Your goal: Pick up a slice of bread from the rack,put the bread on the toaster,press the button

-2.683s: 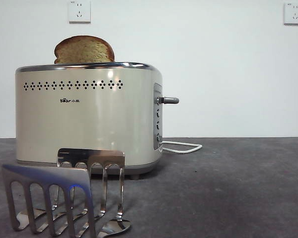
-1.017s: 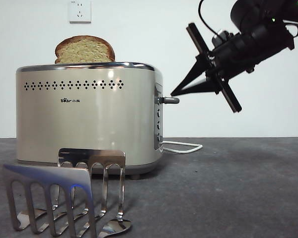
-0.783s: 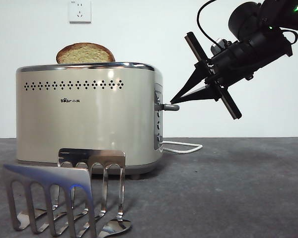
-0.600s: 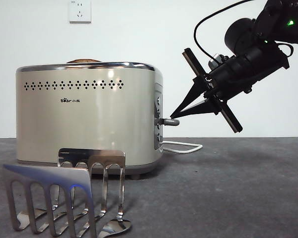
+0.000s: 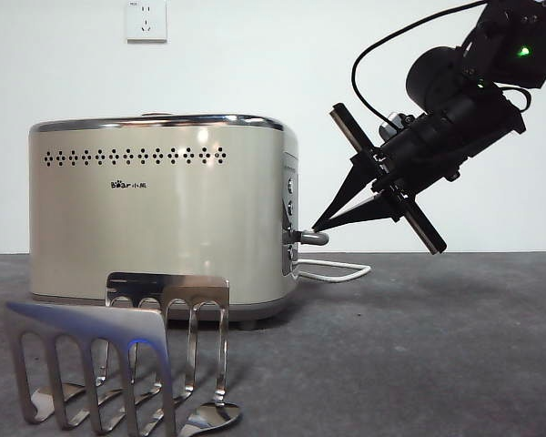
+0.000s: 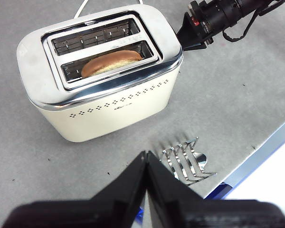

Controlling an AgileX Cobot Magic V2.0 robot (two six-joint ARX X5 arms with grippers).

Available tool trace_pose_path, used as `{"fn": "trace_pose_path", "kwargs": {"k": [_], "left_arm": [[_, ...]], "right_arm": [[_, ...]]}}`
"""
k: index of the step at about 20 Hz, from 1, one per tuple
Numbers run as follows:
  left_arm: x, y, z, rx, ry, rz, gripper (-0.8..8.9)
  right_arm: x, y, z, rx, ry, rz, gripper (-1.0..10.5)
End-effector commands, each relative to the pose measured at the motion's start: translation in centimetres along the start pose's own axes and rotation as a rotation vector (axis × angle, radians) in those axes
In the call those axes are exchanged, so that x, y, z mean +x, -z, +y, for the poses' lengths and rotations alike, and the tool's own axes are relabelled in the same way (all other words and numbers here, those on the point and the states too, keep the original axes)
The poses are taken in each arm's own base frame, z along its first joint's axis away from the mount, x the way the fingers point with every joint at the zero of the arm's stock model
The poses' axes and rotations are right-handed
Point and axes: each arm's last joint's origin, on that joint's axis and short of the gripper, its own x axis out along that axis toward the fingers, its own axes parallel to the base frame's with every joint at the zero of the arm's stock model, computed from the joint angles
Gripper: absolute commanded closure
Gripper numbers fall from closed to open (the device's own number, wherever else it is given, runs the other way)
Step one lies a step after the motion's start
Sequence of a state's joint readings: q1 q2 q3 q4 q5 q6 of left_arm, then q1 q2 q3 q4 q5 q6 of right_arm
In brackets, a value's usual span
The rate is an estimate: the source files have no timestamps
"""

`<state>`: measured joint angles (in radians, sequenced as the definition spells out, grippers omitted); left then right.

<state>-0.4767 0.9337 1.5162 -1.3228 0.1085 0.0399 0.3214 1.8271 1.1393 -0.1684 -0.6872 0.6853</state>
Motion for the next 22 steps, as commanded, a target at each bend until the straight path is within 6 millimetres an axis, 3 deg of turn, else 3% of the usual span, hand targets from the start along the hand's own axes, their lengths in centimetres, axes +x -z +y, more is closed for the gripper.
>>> {"fn": "trace_pose_path", "kwargs": {"k": [1, 12, 22], "left_arm": [[0.0, 0.1, 0.0, -0.011, 0.002, -0.002, 8.21], [0.0, 0.1, 0.0, -0.011, 0.001, -0.002, 8.21], [0.0, 0.1, 0.0, -0.01, 0.001, -0.002, 8.21]], "right_arm": [[1.8, 1.6, -2.8, 0.102, 0.14, 0.074, 9.5], [1.8, 1.6, -2.7, 0.103, 0.123, 0.093, 9.5], [1.1, -0.6, 0.1, 0.044, 0.061, 0.054, 9.5]]}}
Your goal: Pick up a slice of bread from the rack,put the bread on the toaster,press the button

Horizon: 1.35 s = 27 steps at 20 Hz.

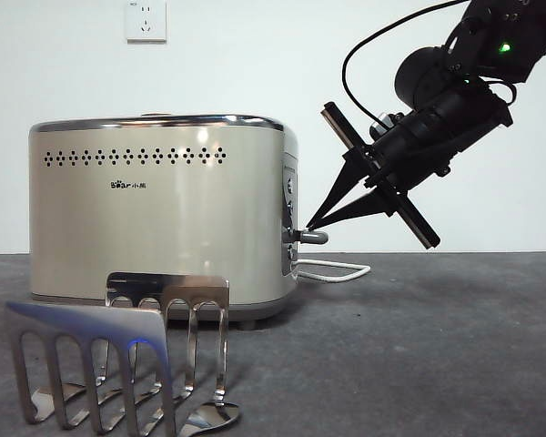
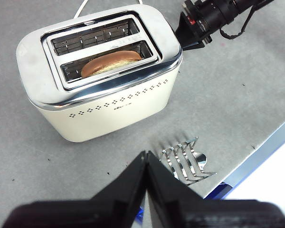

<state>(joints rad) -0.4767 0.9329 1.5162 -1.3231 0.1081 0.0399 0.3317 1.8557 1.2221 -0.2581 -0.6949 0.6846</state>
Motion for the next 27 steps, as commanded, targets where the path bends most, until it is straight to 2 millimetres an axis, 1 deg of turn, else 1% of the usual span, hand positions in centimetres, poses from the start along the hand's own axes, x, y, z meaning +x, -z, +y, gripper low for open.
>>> {"fn": "trace_pose_path", "kwargs": {"k": [1, 6, 11, 15, 17, 21, 24, 27], "left_arm": [[0.0, 0.1, 0.0, -0.01, 0.002, -0.001, 8.21], [0.0, 0.1, 0.0, -0.01, 0.002, -0.001, 8.21], [0.1, 0.1, 0.0, -0.01, 0.002, -0.001, 8.21], [0.1, 0.1, 0.0, -0.01, 0.002, -0.001, 8.21], [0.1, 0.1, 0.0, -0.01, 0.002, -0.001, 8.21], [0.1, 0.1, 0.0, 0.0, 0.002, -0.001, 8.21], [0.2, 0.0, 0.0, 0.015, 0.002, 0.003, 8.21], [0.4, -0.1, 0.1, 0.014, 0.003, 0.012, 8.21]], "right_arm": [[0.7, 0.1, -0.8, 0.028, 0.055, 0.023, 9.5], [-0.2, -0.2, 0.8, -0.025, 0.074, 0.025, 9.5], [-2.4, -0.3, 3.2, -0.107, 0.044, -0.037, 9.5], [-4.6, 0.2, 5.1, -0.167, 0.011, -0.082, 9.5], [-6.1, 0.8, 6.3, -0.212, -0.002, -0.103, 9.5], [-10.5, 2.9, 9.0, -0.337, 0.016, -0.173, 9.5], [-14.8, 5.6, 11.2, -0.47, 0.018, -0.244, 9.5], [-18.8, 8.7, 12.7, -0.551, 0.048, -0.337, 9.5]]}}
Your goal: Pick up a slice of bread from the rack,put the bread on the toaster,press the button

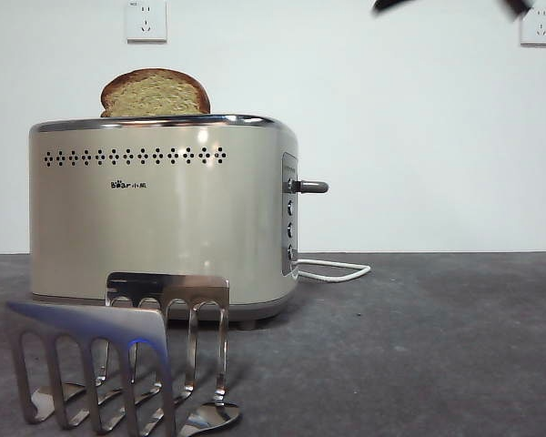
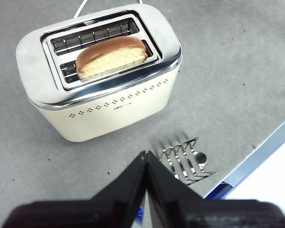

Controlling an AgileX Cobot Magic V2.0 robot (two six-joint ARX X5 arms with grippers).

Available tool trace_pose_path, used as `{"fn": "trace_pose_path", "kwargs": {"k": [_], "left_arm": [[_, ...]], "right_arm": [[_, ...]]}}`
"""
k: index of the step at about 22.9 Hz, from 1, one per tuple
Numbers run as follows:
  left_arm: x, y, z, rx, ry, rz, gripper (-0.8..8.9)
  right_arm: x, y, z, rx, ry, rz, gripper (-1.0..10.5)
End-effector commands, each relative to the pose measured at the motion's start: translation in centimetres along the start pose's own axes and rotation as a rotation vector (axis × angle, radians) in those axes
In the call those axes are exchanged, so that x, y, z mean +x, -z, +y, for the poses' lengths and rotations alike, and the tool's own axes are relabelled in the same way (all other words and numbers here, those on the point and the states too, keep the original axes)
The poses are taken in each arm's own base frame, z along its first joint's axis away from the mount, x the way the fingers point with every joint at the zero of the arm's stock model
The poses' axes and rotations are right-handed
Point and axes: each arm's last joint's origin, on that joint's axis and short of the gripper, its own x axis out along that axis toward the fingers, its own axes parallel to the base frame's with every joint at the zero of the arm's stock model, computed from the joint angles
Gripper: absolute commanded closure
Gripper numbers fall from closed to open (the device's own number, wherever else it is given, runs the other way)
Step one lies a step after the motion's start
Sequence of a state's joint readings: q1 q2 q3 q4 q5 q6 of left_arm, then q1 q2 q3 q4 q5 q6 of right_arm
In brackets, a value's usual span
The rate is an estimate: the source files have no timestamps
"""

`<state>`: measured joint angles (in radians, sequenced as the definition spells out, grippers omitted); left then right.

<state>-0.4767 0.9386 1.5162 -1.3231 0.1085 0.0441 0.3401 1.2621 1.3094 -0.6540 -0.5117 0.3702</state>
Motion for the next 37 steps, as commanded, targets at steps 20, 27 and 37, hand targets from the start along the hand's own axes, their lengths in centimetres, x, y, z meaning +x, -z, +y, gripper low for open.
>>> {"fn": "trace_pose_path", "kwargs": {"k": [20, 27, 37], "left_arm": [[2.6, -1.1, 0.4, 0.001, 0.006, 0.081, 8.17], [5.6, -2.2, 0.6, -0.003, 0.016, 0.176, 8.17], [6.8, -2.5, 2.0, -0.059, -0.034, 0.215, 8.17]], "right_arm": [[-16.4, 9.3, 3.0, -0.24, 0.985, -0.034, 9.5], [-15.9, 8.8, 2.7, -0.243, 1.037, -0.019, 9.5], [-14.0, 7.7, 2.0, -0.242, 1.052, 0.057, 9.5]]}}
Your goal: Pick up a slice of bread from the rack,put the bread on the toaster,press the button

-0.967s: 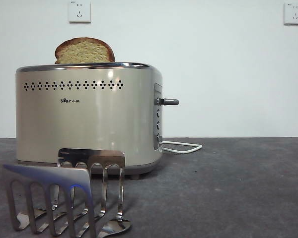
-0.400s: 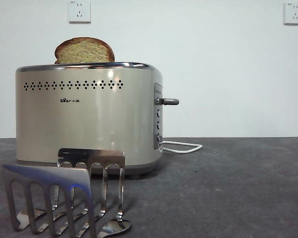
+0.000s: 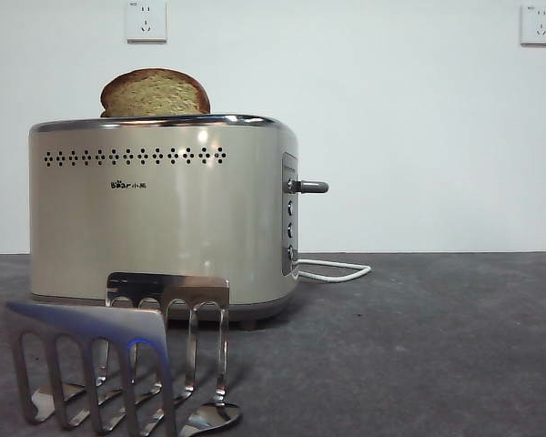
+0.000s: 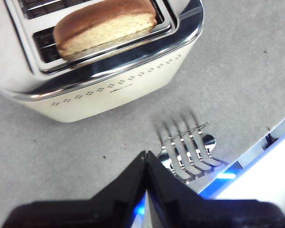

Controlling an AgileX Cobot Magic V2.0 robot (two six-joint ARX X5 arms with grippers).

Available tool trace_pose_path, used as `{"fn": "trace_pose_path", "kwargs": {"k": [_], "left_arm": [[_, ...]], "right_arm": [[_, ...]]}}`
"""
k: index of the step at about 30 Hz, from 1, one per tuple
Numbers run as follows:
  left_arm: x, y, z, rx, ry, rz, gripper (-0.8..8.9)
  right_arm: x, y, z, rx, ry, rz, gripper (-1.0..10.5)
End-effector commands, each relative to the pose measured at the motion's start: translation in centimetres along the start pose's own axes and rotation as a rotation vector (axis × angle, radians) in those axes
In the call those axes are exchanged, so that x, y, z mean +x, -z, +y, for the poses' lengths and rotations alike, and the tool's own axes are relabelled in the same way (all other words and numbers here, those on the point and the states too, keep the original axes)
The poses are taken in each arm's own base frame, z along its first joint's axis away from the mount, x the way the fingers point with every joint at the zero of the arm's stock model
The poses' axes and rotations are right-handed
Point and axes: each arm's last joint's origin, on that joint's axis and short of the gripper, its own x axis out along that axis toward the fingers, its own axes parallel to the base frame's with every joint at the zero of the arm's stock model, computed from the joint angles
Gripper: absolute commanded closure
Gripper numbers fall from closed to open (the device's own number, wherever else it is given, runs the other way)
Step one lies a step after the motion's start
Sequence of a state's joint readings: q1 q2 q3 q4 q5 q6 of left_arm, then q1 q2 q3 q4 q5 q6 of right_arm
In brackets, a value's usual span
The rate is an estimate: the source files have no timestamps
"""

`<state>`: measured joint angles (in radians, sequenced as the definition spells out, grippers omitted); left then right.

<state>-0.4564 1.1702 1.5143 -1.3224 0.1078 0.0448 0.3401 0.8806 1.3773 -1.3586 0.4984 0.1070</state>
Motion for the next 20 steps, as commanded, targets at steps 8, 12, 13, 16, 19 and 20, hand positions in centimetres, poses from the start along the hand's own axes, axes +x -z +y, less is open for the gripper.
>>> {"fn": "trace_pose_path", "kwargs": {"k": [8, 12, 13, 16, 19, 20], "left_arm": [[1.4, 5.0, 3.4, -0.106, -0.172, -0.367, 8.16], [4.4, 9.2, 4.8, -0.124, -0.306, -0.651, 8.16], [5.3, 10.6, 5.0, -0.131, -0.338, -0.712, 8.17], [8.0, 14.6, 5.4, -0.156, -0.41, -0.832, 8.17], [10.4, 17.8, 5.4, -0.199, -0.445, -0.882, 8.16], [11.2, 18.6, 5.4, -0.212, -0.449, -0.883, 8.16]], "right_arm": [[2.3, -1.3, 1.4, -0.062, 0.014, 0.103, 9.5], [3.5, -2.0, 2.1, -0.086, 0.019, 0.146, 9.5], [3.8, -2.1, 2.3, -0.092, 0.02, 0.157, 9.5], [4.7, -2.5, 2.8, -0.109, 0.023, 0.188, 9.5], [5.5, -2.9, 3.3, -0.125, 0.026, 0.216, 9.5], [5.8, -3.0, 3.5, -0.13, 0.027, 0.225, 9.5]]}}
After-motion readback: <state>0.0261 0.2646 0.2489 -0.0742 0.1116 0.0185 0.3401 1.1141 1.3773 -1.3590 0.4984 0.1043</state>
